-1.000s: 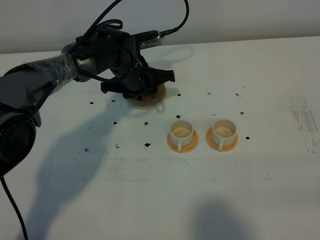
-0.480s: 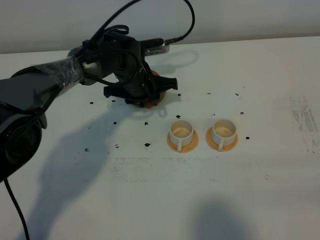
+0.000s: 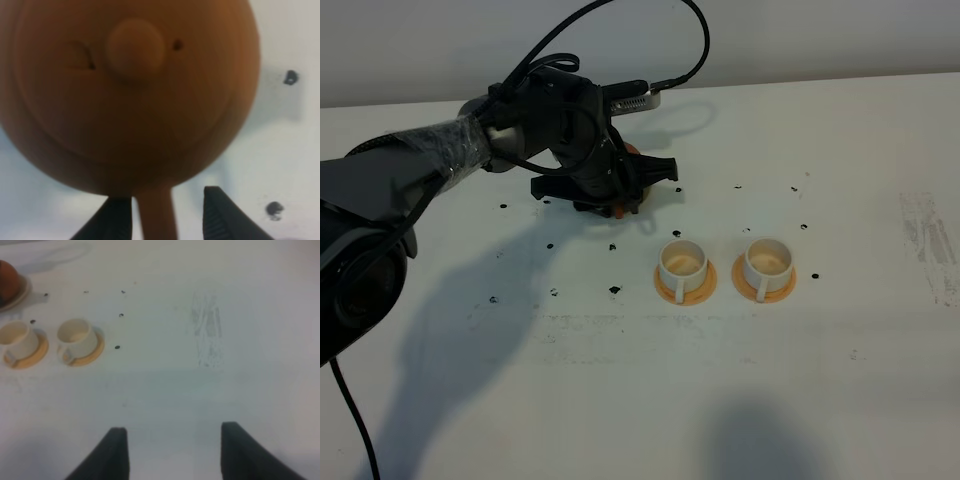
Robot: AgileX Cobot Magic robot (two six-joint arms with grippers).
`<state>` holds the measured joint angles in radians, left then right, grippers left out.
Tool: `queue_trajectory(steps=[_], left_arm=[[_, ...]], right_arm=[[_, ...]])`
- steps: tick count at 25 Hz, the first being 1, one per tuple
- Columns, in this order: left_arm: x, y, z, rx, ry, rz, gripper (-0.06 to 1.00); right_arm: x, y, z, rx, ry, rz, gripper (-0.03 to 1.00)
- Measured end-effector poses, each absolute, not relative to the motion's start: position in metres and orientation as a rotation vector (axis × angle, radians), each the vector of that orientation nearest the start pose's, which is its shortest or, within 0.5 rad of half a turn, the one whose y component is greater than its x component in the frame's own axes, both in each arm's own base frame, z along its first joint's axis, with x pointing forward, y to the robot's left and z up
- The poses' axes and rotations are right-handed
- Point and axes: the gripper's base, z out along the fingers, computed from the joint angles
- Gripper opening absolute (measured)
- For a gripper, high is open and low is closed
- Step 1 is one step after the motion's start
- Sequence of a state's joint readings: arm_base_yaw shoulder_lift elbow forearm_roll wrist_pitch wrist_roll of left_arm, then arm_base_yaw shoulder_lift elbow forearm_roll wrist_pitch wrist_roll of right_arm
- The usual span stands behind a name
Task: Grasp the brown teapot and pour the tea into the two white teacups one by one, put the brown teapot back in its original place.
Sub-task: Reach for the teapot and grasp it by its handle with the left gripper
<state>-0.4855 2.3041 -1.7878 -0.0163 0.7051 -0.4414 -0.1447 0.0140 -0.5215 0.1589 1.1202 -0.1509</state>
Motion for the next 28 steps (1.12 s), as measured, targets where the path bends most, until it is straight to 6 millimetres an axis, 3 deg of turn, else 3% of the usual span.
queue_trajectory(steps=[28], left_arm=[[0.4331, -0.2310, 0.1462, 0.006, 2.767, -0.326, 0.33]], right_arm=[[-0.0064, 0.0140, 0.2794, -0.020, 2.085, 0.012, 0.42]])
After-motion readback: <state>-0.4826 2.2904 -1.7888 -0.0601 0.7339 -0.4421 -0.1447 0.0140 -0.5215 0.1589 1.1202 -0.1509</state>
